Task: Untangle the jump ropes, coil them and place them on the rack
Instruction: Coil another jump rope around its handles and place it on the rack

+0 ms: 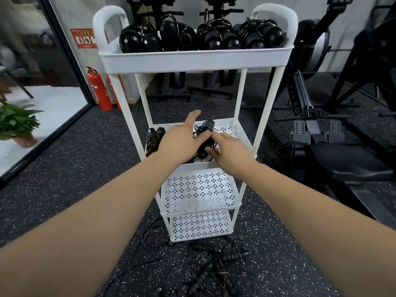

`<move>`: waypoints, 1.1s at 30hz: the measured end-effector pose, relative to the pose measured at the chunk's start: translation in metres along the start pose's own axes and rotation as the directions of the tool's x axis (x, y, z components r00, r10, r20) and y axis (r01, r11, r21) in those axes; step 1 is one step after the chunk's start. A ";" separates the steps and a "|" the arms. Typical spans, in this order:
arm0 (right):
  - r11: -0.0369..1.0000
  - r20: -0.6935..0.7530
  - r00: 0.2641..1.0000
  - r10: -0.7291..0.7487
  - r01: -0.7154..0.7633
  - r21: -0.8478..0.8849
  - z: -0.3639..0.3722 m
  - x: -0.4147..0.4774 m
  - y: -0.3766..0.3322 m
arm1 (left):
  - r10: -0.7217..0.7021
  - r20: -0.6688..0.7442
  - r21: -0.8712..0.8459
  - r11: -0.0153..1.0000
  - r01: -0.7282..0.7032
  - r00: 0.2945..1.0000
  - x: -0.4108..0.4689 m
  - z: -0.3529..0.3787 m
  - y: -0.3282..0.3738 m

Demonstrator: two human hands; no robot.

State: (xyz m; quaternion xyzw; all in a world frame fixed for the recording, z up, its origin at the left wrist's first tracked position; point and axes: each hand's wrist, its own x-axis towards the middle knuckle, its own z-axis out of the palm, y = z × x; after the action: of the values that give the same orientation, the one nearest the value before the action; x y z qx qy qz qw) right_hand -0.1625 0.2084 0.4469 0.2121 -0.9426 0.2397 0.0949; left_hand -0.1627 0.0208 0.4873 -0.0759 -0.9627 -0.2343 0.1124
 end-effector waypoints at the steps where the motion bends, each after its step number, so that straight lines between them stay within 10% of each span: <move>1: 0.998 0.001 1.000 -0.019 0.019 -0.056 0.001 -0.002 0.001 | -0.010 0.012 0.035 0.999 0.010 1.000 0.004 0.000 0.004; 7: 0.952 0.105 0.994 -0.012 0.043 -0.303 -0.008 -0.016 0.001 | -0.182 0.132 0.293 0.946 0.137 0.974 0.028 0.003 0.020; 14: 0.973 -0.446 0.874 -0.194 0.115 -0.200 -0.041 -0.046 0.015 | -0.200 0.164 0.421 0.899 0.115 0.966 0.031 0.016 0.035; 18: 0.998 -0.632 0.773 0.054 -0.057 0.015 -0.071 -0.057 0.016 | -0.152 0.139 0.336 0.937 0.098 0.979 0.027 0.014 0.052; 24: 0.909 -0.358 0.856 0.373 -0.261 0.324 -0.073 -0.048 0.021 | -0.093 0.312 0.402 0.915 -0.043 0.945 0.037 0.007 0.058; 33: 0.879 -0.308 0.841 0.445 -0.345 0.329 -0.062 -0.055 0.019 | -0.024 0.046 0.183 0.983 0.015 0.999 0.026 0.003 0.038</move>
State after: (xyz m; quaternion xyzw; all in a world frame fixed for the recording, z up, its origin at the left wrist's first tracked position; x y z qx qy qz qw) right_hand -0.1171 0.2732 0.4771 -0.0277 -0.8904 0.4118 0.1921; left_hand -0.1809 0.0581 0.5075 -0.0613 -0.9832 -0.1441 0.0935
